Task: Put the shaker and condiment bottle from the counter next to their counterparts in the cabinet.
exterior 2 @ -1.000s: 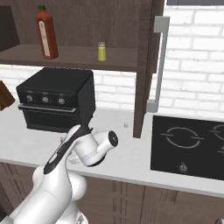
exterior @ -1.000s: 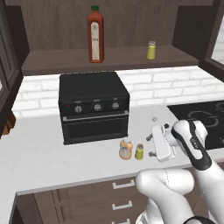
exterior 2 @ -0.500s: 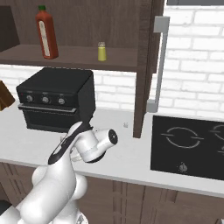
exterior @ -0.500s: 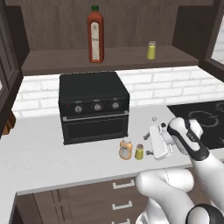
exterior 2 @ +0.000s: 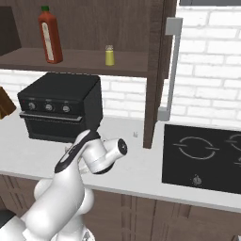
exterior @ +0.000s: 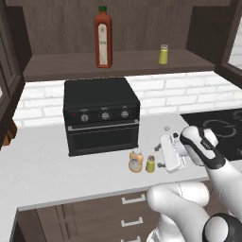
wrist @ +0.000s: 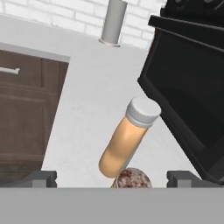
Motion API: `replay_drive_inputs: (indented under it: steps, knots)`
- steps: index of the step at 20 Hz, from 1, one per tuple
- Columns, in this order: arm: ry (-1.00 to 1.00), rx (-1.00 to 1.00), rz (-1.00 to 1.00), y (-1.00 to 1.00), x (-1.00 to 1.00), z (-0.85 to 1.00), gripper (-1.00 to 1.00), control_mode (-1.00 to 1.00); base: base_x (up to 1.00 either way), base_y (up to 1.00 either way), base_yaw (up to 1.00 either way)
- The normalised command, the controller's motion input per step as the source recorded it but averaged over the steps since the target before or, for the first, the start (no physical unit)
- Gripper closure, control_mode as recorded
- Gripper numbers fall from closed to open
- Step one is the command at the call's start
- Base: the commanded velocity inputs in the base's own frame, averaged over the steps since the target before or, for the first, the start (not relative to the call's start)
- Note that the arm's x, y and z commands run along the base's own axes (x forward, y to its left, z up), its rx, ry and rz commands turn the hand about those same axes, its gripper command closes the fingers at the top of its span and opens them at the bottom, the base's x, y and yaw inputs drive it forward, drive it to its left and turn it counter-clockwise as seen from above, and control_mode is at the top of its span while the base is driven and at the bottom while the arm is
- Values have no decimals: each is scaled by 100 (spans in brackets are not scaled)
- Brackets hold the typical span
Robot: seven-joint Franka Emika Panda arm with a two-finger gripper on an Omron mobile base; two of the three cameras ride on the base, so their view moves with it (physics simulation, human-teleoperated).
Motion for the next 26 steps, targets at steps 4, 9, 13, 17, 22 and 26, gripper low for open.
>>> replay_drive_inputs:
  steps: [4,9,13,17,22,26]
  knots:
    - [0,0,0,10,0,-19,-100,-100,0,0,0]
    - [-1,0,0,3,4,-4,-100,-100,0,0,0]
    - [0,0,0,4,4,-15,-100,-100,0,0,0]
    - [0,0,0,17,0,-30,-100,-100,0,0,0]
    - [0,0,0,17,2,-27,-100,-100,0,0,0]
    - [0,0,0,16,4,-26,-100,-100,0,0,0]
